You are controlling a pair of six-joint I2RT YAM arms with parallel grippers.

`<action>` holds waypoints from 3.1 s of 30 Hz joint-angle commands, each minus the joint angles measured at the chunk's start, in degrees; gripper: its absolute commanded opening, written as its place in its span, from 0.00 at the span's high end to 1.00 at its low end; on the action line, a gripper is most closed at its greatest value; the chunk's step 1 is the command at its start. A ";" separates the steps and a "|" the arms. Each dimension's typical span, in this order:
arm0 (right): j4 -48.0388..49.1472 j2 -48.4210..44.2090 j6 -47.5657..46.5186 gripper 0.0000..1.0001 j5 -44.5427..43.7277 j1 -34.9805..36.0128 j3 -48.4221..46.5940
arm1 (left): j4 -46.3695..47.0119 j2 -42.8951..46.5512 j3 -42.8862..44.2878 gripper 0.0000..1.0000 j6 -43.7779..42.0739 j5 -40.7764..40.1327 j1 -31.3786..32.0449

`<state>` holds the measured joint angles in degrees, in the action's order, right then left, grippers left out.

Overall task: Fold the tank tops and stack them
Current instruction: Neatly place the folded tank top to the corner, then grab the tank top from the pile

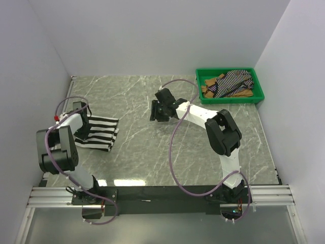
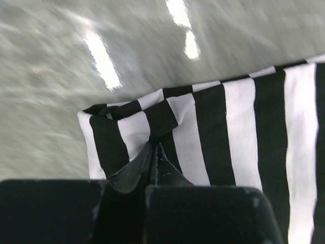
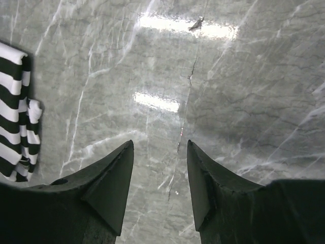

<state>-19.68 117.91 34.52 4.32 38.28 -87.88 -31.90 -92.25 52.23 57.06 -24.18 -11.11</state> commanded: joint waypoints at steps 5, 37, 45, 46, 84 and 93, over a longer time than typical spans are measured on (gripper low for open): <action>4.03 -2.94 0.63 0.47 2.01 0.30 2.27 | -7.74 -5.84 7.00 0.99 -3.62 -11.76 -5.14; -4.31 -14.72 -3.93 0.45 -3.17 -1.71 -1.76 | -1.88 19.36 10.88 0.10 -11.70 12.47 -9.81; -10.20 -15.08 -3.68 0.41 -4.22 -20.92 -11.86 | 4.83 27.65 9.91 0.09 -19.70 33.58 10.10; -10.20 -14.64 -3.50 0.39 -4.23 -22.97 -13.18 | 5.61 27.82 9.82 0.09 -20.31 35.33 12.84; -6.42 22.81 0.37 0.39 -18.29 -45.84 -38.87 | 9.58 15.43 9.56 0.08 -25.06 46.51 28.43; -5.37 23.95 0.28 0.50 -16.01 -46.28 -38.60 | 9.49 14.55 9.12 0.09 -24.80 45.46 28.43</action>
<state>-27.40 140.73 34.33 -12.34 -7.42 -126.04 -24.25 -77.62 61.12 33.04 21.56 17.12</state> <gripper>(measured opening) 0.518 0.912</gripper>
